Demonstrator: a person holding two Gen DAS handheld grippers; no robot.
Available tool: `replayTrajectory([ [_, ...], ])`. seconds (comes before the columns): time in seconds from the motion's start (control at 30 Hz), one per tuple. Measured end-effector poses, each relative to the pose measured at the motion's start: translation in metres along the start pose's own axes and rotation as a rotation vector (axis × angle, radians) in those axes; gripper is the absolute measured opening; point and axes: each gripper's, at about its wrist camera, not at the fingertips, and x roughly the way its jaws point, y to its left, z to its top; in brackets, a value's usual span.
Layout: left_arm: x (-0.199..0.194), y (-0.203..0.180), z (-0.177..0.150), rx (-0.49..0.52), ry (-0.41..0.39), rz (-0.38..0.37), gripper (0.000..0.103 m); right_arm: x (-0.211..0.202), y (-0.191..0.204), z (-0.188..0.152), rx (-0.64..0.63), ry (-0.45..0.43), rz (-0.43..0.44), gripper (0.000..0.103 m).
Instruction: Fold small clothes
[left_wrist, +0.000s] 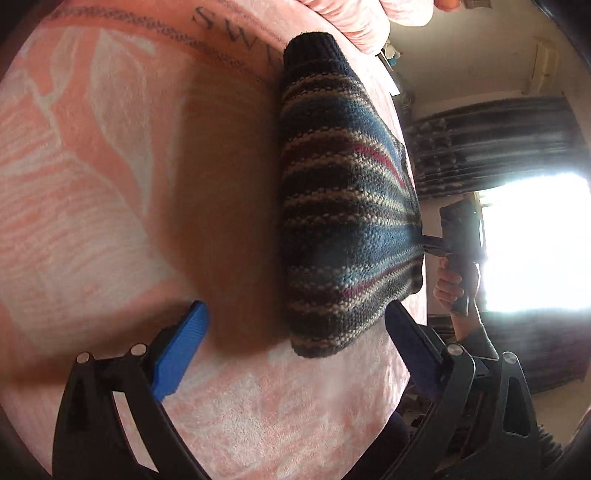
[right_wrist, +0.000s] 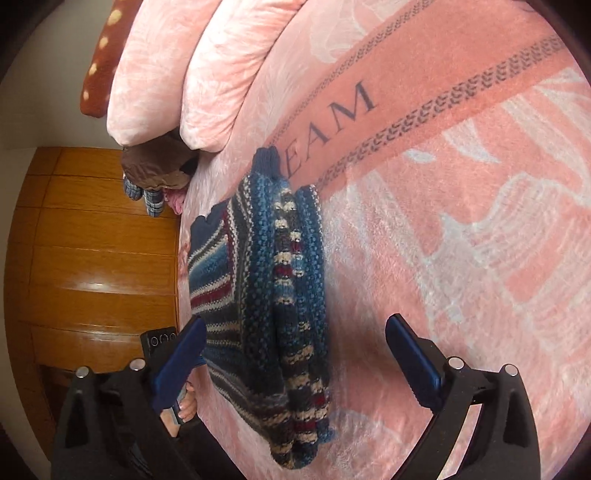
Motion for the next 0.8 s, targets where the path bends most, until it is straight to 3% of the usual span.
replayTrajectory([
  [0.13, 0.019, 0.008, 0.008, -0.038, -0.015, -0.173, 0.096, 0.038, 0.009, 0.021, -0.030, 0.079, 0.021, 0.095],
  [0.2, 0.033, 0.005, 0.015, -0.031, 0.017, -0.215, 0.096, 0.054, 0.016, 0.029, -0.055, 0.117, 0.025, 0.095],
  [0.43, 0.079, -0.018, 0.025, 0.038, 0.101, -0.259, 0.096, 0.083, 0.032, 0.045, -0.101, 0.164, 0.079, 0.095],
  [0.6, 0.094, -0.032, 0.022, 0.035, 0.103, -0.158, 0.095, 0.101, 0.045, 0.048, -0.126, 0.161, 0.088, 0.095],
  [0.63, 0.096, -0.035, 0.021, 0.032, 0.102, -0.117, 0.087, 0.103, 0.047, 0.049, -0.128, 0.158, 0.082, 0.093],
  [0.67, 0.098, -0.037, 0.020, 0.030, 0.106, -0.069, 0.068, 0.106, 0.049, 0.049, -0.126, 0.156, 0.073, 0.083],
  [0.7, 0.100, -0.035, 0.020, 0.009, 0.111, -0.036, 0.059, 0.111, 0.050, 0.050, -0.116, 0.157, 0.056, 0.060],
  [0.73, 0.102, -0.031, 0.023, -0.034, 0.120, -0.048, 0.046, 0.114, 0.048, 0.049, -0.103, 0.159, 0.061, 0.053],
  [0.8, 0.104, -0.025, 0.024, -0.063, 0.130, -0.061, 0.039, 0.113, 0.051, 0.044, -0.106, 0.137, 0.059, 0.048],
])
